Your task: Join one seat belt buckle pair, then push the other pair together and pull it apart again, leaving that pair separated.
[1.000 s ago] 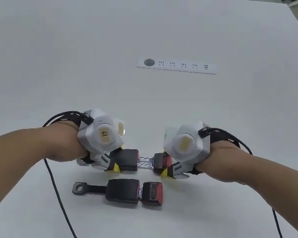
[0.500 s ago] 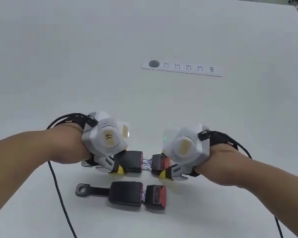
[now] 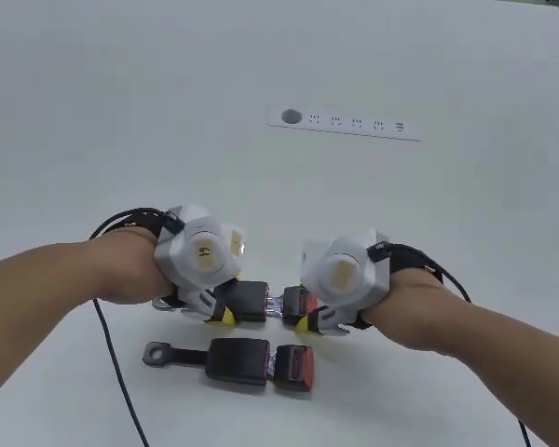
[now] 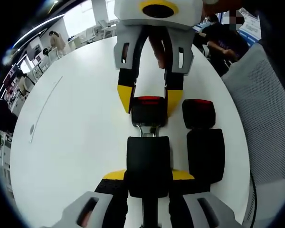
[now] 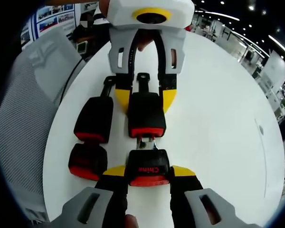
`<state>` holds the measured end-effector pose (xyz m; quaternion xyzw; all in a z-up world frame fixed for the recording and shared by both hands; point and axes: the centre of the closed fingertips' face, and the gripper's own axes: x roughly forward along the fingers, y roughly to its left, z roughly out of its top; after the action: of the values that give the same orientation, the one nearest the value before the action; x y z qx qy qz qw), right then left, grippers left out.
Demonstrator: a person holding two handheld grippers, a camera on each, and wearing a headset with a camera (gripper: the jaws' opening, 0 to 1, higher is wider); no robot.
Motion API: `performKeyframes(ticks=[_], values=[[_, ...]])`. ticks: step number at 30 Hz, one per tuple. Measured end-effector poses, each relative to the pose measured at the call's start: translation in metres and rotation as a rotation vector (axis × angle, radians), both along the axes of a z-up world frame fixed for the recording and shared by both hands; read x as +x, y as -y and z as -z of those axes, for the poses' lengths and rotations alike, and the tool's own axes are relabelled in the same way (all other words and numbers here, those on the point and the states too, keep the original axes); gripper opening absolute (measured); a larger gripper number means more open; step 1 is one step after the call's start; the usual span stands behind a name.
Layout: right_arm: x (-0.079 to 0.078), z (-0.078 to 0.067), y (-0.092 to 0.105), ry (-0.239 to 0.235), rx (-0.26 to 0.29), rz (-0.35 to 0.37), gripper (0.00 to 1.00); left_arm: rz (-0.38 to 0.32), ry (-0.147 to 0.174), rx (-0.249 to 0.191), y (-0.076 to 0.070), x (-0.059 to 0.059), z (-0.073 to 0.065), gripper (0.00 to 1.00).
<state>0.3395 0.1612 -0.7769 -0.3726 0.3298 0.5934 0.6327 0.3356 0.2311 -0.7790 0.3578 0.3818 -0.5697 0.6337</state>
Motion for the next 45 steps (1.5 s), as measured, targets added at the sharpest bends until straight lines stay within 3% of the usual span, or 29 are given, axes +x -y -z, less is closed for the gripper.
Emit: performKeyframes(ticks=[11,32,45], values=[[0.000,-0.001,-0.016,0.002,0.011,0.003,0.30,-0.010,0.006,-0.016,-0.002,0.002,0.002,0.33],[-0.001,-0.001,-0.013,0.007,0.003,0.015,0.31,-0.033,-0.004,-0.033,-0.001,0.000,-0.002,0.33],[-0.001,-0.004,0.002,0.011,0.005,0.009,0.32,-0.046,0.000,-0.044,-0.001,0.000,-0.002,0.33]])
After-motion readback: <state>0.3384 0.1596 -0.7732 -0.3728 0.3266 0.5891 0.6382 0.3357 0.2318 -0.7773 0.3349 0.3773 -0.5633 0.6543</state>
